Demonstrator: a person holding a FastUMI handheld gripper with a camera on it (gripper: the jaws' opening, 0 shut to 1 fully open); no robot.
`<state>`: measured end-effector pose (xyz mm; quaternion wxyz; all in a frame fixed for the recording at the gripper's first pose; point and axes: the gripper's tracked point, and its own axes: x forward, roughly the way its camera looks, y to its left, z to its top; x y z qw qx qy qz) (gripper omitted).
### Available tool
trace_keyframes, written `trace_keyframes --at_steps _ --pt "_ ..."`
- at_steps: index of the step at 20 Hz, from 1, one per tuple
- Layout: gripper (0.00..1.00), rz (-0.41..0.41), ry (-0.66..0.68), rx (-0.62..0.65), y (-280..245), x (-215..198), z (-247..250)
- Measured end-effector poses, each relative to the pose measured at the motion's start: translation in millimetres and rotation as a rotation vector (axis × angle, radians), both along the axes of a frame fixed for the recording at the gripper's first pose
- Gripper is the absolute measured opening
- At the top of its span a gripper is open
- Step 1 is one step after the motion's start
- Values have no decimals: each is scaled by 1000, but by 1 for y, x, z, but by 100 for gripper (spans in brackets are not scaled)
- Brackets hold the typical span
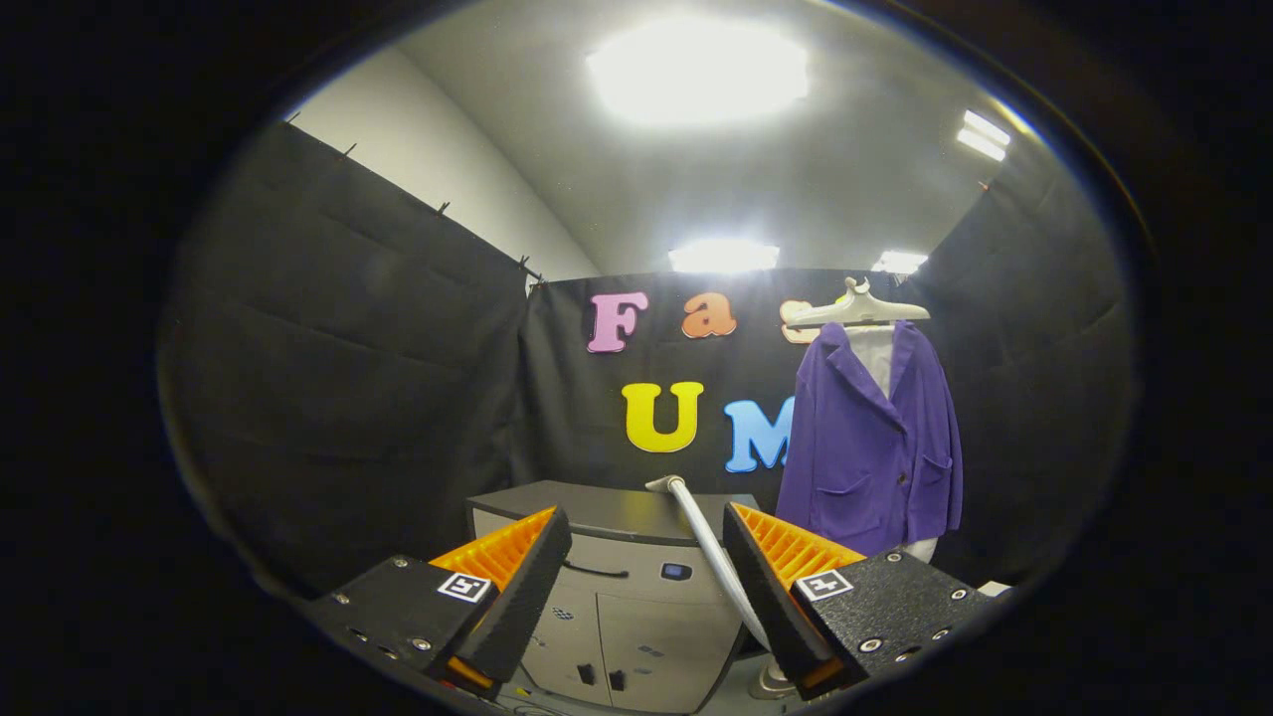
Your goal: Iron the clothes twice with a garment steamer, once on the left side and once on the right side.
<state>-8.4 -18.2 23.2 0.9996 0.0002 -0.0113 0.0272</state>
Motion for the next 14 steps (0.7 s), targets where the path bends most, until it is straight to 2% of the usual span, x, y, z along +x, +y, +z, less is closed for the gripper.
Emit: trace_keyframes --at_steps 5,10,14 --pt "95 9 -8 7 -11 32 28" --pt "95 11 -22 75 -21 66 62" --pt "95 -6 -19 64 -28 103 87"
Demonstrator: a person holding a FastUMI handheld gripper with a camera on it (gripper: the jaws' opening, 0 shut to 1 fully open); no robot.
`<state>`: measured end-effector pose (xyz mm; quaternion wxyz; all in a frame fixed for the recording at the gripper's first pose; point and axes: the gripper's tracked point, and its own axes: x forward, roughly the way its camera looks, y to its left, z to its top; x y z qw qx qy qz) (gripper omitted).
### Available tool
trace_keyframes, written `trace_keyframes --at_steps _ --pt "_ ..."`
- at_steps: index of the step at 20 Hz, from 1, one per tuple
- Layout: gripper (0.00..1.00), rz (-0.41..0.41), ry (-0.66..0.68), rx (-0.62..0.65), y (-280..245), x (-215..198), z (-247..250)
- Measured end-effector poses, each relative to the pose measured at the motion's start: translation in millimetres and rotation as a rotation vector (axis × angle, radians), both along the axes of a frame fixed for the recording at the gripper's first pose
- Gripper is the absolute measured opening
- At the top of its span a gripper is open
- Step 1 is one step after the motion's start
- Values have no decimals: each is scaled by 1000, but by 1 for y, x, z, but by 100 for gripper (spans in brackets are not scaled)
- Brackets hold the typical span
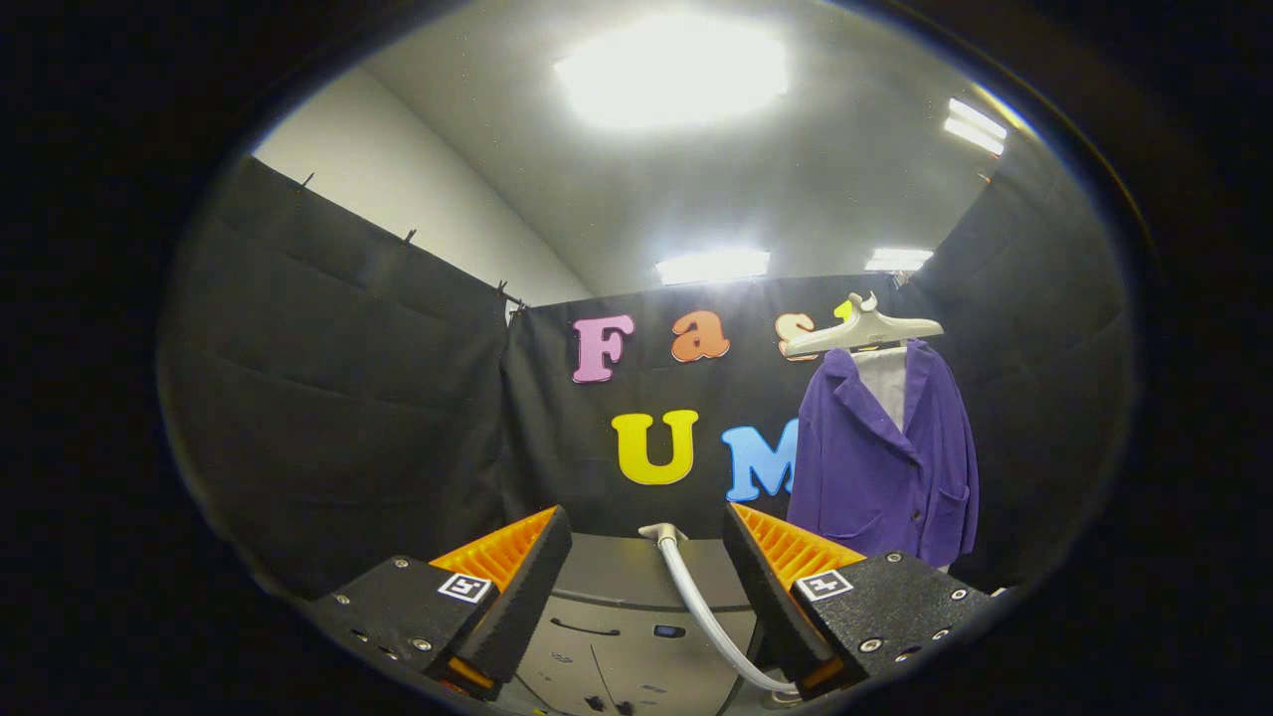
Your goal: Iron the clothes twice with a garment steamer, once on the left side and once on the right side.
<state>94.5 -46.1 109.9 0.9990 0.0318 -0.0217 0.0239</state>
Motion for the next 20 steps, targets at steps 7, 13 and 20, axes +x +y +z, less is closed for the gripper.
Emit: trace_keyframes --at_steps 7,13,20 --pt "94 -44 40 34 -2 86 17" --pt "94 -102 112 65 -7 176 4" --pt "94 -119 241 76 5 275 -31"
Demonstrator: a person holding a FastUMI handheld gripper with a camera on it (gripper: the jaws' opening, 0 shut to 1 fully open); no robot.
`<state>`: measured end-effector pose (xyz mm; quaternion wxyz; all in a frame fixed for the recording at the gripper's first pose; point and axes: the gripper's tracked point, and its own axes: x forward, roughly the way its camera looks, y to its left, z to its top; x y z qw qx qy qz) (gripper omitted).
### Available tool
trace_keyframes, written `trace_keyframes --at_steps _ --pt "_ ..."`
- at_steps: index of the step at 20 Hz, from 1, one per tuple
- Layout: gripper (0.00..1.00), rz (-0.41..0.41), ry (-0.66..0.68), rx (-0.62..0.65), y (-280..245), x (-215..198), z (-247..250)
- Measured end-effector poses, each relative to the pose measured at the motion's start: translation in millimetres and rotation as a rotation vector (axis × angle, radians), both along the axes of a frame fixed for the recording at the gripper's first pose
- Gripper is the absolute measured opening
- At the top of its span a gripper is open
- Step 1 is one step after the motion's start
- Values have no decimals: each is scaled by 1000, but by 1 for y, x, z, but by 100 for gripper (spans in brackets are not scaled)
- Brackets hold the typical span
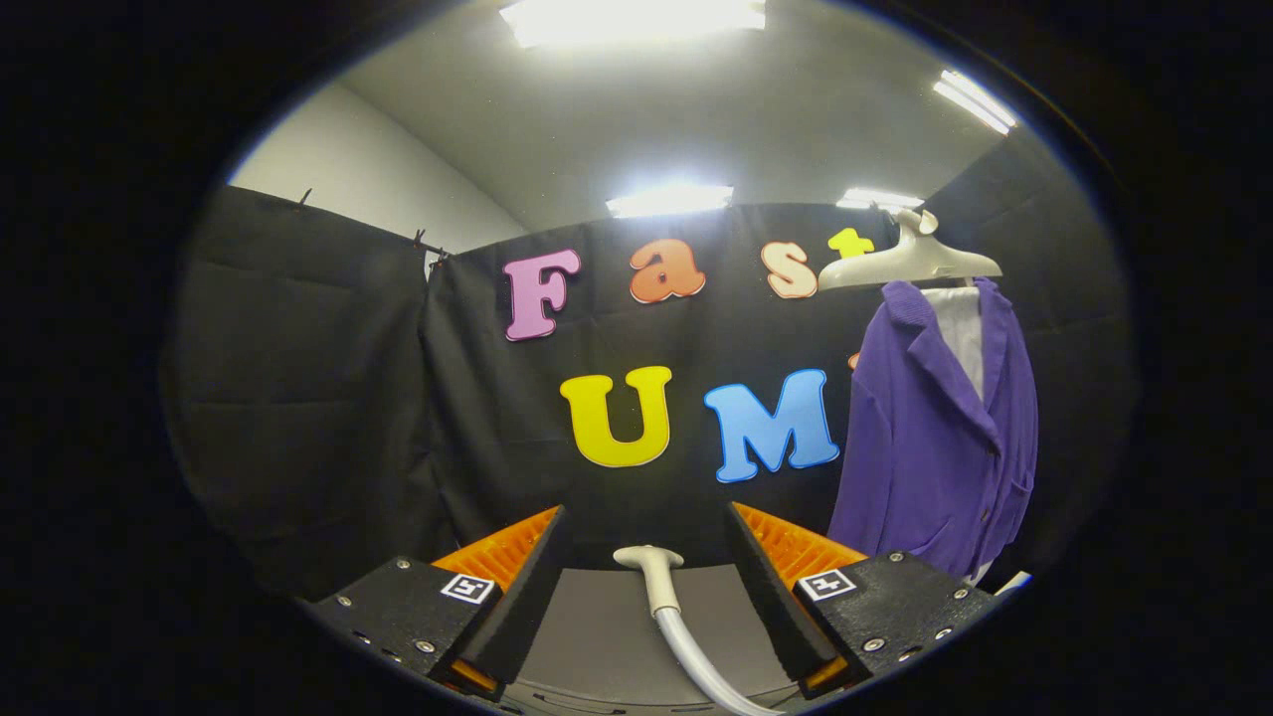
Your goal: Iron the clothes twice with a garment steamer, once on the left side and once on the right side.
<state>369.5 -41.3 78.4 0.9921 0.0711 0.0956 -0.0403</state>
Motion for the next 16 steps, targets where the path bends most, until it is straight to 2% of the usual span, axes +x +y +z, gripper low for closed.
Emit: trace_keyframes --at_steps 7,16 --pt "95 4 162 42 3 85 -57" --pt "95 -9 466 84 4 145 -161"
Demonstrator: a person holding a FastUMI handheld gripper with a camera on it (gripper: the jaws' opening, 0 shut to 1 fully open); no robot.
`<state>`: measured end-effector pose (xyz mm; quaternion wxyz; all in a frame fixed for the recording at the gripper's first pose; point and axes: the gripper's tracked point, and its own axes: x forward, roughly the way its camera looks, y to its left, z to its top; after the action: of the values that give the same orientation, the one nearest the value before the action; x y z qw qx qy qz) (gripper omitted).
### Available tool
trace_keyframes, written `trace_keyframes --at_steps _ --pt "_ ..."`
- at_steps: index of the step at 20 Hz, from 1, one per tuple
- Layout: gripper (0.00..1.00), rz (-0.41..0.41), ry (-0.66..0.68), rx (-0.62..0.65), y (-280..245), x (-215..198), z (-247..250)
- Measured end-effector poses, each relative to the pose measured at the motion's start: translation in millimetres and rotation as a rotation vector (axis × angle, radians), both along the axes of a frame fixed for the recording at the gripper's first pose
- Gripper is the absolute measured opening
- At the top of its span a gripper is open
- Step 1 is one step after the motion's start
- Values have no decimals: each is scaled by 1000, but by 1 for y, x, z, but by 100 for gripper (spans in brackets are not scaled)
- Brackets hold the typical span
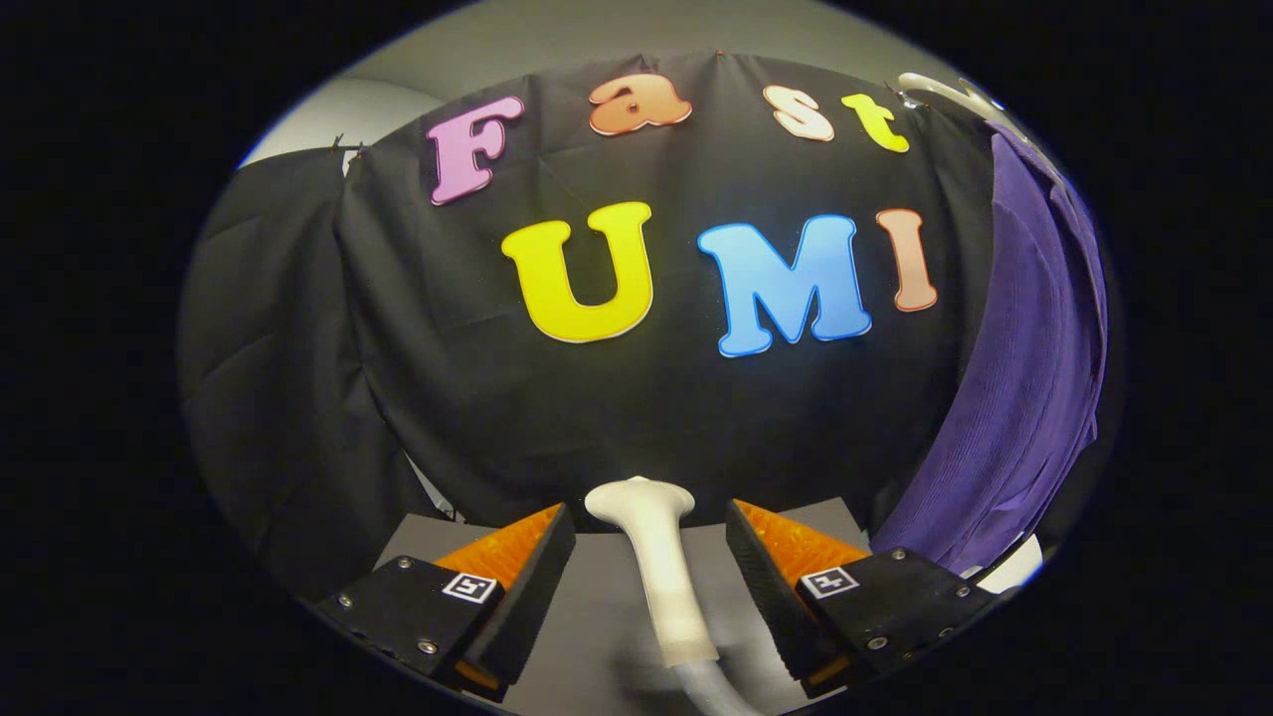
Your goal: Iron the clothes twice with a garment steamer, once on the left side and once on the right side.
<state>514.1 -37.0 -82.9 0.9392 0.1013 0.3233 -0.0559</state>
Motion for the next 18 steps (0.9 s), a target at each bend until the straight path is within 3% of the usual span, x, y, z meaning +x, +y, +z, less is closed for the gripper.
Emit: trace_keyframes --at_steps 7,13,16,18 --pt "92 -34 207 16 -3 9 -62" --pt "84 -26 282 50 4 6 -87" --pt "74 -37 307 43 0 1 -98" --pt "60 -39 324 47 2 -2 -108"
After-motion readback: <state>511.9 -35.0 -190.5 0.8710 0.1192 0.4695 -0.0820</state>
